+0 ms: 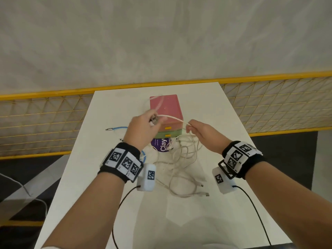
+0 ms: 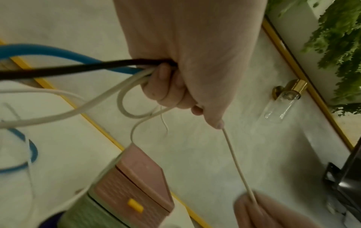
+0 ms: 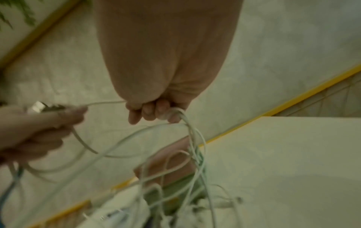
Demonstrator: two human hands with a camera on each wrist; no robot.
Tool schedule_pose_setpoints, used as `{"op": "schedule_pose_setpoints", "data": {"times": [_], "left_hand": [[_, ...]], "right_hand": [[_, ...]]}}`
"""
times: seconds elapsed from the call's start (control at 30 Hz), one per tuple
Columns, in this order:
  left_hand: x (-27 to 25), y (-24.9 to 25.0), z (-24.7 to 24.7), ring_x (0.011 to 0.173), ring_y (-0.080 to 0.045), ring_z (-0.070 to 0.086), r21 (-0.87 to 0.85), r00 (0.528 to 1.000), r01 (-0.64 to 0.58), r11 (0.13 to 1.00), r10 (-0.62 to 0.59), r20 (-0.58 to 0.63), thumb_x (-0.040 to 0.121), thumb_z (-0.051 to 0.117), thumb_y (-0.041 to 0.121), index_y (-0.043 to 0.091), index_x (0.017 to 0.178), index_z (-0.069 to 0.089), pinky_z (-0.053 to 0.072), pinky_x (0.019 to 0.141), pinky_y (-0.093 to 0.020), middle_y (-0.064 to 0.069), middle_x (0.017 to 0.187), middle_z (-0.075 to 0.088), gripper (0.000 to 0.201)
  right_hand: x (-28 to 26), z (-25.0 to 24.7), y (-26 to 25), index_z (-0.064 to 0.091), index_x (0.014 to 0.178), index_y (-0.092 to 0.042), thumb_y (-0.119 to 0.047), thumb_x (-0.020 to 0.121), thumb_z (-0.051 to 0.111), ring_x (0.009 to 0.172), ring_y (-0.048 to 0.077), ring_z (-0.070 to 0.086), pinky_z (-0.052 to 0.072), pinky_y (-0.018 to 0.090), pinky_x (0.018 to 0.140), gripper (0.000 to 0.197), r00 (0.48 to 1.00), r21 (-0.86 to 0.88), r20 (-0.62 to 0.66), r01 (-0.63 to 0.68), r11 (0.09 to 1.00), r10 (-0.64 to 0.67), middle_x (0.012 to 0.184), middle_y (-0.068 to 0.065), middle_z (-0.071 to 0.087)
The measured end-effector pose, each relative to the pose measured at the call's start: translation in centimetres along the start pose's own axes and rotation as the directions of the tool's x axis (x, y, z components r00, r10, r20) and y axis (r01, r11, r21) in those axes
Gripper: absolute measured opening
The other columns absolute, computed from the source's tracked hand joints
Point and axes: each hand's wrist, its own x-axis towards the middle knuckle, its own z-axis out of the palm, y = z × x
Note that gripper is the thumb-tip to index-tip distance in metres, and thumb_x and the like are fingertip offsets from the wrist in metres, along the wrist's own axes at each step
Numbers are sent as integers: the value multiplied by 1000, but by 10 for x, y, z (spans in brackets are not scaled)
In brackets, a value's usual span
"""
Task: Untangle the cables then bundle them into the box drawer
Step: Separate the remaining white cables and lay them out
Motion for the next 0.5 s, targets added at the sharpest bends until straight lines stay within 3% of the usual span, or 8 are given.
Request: {"op": "schedule_pose_setpoints", "data": {"times": [0.1, 0.17, 0.23, 0.3, 0.37, 0.4, 0.43, 0.5], "left_hand": [[3, -13, -10, 66, -26, 55, 46, 986, 95, 994, -88, -143, 90, 58, 52, 16, 86, 56, 38, 59, -29, -3, 69, 60, 36], [3, -14, -9, 68, -29, 55, 23, 967, 139, 990, -130, -219, 90, 58, 51, 16, 82, 53, 36, 60, -28, -2, 66, 57, 36], [1, -8, -8, 73, -28, 59, -26, 959, 156, 987, -158, -235, 91, 58, 48, 19, 92, 55, 36, 62, -26, 7, 65, 53, 30], [-5, 5, -2, 76, -17, 62, -63, 988, 100, 993, -106, -113, 91, 59, 45, 31, 129, 49, 41, 64, -23, 13, 73, 54, 42], [-15, 21, 12, 74, -10, 60, 15, 993, -64, 998, 62, 97, 92, 59, 43, 40, 149, 22, 45, 65, -19, 10, 77, 58, 68], [-18, 25, 21, 78, -12, 60, 52, 974, -141, 989, 129, 188, 92, 59, 43, 38, 150, 22, 46, 67, -21, 9, 76, 57, 69], [-18, 25, 28, 83, -15, 60, 85, 957, -184, 979, 159, 241, 92, 59, 42, 33, 146, 35, 45, 69, -23, 10, 76, 55, 60], [-14, 18, 32, 76, -17, 58, 99, 960, -177, 979, 150, 237, 90, 59, 47, 18, 108, 58, 42, 62, -27, 9, 71, 51, 34]], "right_hand": [[-10, 7, 23, 51, 94, -14, -23, 102, 30, 67, 25, 50, 42, 39, 67, 24, 996, -45, 11, -87, 995, 88, 81, 10, 56], [-11, 14, 29, 52, 92, -11, -20, 102, 32, 66, 22, 47, 40, 35, 67, 24, 992, -36, 7, -126, 991, 127, 82, 8, 54], [-10, 19, 27, 51, 89, -13, -18, 102, 32, 63, 15, 42, 37, 30, 67, 23, 993, -13, 6, -120, 993, 120, 78, 2, 50], [-5, 22, 20, 48, 86, -22, -19, 102, 31, 62, 9, 42, 35, 26, 65, 24, 995, 17, 1, -100, 995, 100, 74, -8, 46], [1, 23, 5, 48, 89, -30, -15, 102, 33, 68, -1, 48, 35, 17, 68, 25, 1000, 44, -14, -19, 999, 19, 77, -15, 46], [3, 23, -2, 52, 95, -27, -10, 100, 34, 76, -7, 51, 36, 12, 72, 25, 999, 68, -25, 37, 997, -36, 83, -19, 49], [4, 23, -8, 55, 105, -20, -4, 99, 35, 84, -14, 52, 36, 7, 76, 26, 996, 97, -36, 83, 992, -80, 89, -22, 50], [4, 22, -6, 55, 114, -15, -1, 97, 37, 87, -22, 50, 35, 0, 79, 29, 992, 84, -54, 119, 989, -114, 90, -26, 48]]}}
